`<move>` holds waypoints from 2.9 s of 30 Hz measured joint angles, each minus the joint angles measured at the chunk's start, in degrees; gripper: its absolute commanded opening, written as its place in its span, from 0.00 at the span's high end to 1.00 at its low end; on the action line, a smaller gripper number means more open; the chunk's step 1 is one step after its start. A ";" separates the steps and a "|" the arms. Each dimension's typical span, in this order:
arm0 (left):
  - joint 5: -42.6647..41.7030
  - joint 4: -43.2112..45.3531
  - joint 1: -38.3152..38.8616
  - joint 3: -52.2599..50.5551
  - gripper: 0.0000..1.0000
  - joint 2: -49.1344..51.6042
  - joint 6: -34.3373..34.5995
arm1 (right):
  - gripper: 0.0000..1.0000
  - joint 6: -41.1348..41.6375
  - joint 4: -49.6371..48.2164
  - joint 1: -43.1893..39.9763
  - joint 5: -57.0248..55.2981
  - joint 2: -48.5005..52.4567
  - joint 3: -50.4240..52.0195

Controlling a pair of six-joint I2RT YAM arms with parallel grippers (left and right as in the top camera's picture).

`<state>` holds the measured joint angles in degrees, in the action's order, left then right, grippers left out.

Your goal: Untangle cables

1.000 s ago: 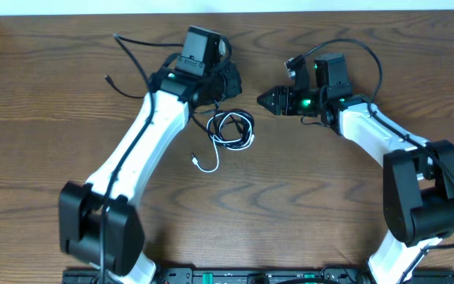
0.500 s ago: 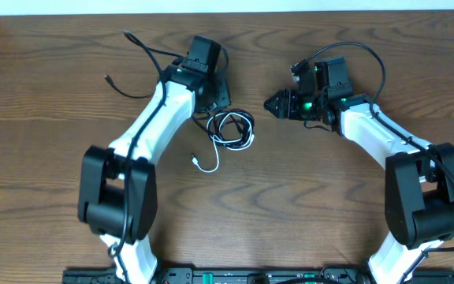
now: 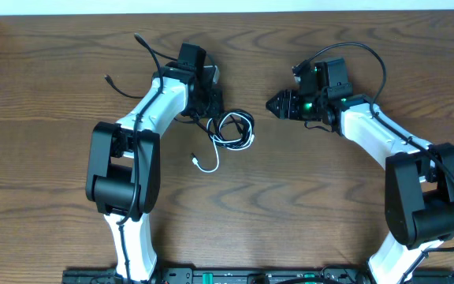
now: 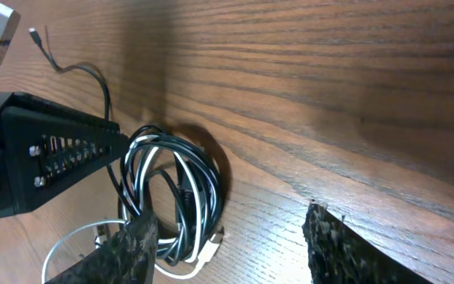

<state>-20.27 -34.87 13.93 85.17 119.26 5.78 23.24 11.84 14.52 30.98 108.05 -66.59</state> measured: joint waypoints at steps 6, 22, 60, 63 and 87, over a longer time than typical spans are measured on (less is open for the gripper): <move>1.16 -0.83 0.00 0.00 0.64 0.02 -2.16 | 0.44 0.00 0.57 0.00 -0.63 0.00 0.00; 2.58 -2.01 -0.02 0.11 0.91 2.80 -2.99 | 0.43 0.00 0.79 0.00 -1.03 0.02 0.00; -21.14 1.95 0.02 0.37 0.92 -16.76 0.02 | 0.43 3.37 -11.96 3.30 9.86 0.00 0.00; -22.05 3.87 0.02 0.37 0.92 -17.31 1.81 | 0.43 3.54 -9.11 3.28 7.37 0.00 0.00; -1.27 -13.35 0.15 0.46 0.93 -24.02 46.27 | 0.43 -0.04 3.65 3.26 -9.51 0.00 0.00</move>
<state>-21.54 -48.23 14.09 85.62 95.24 52.05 23.20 15.49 17.78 21.47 108.05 -66.59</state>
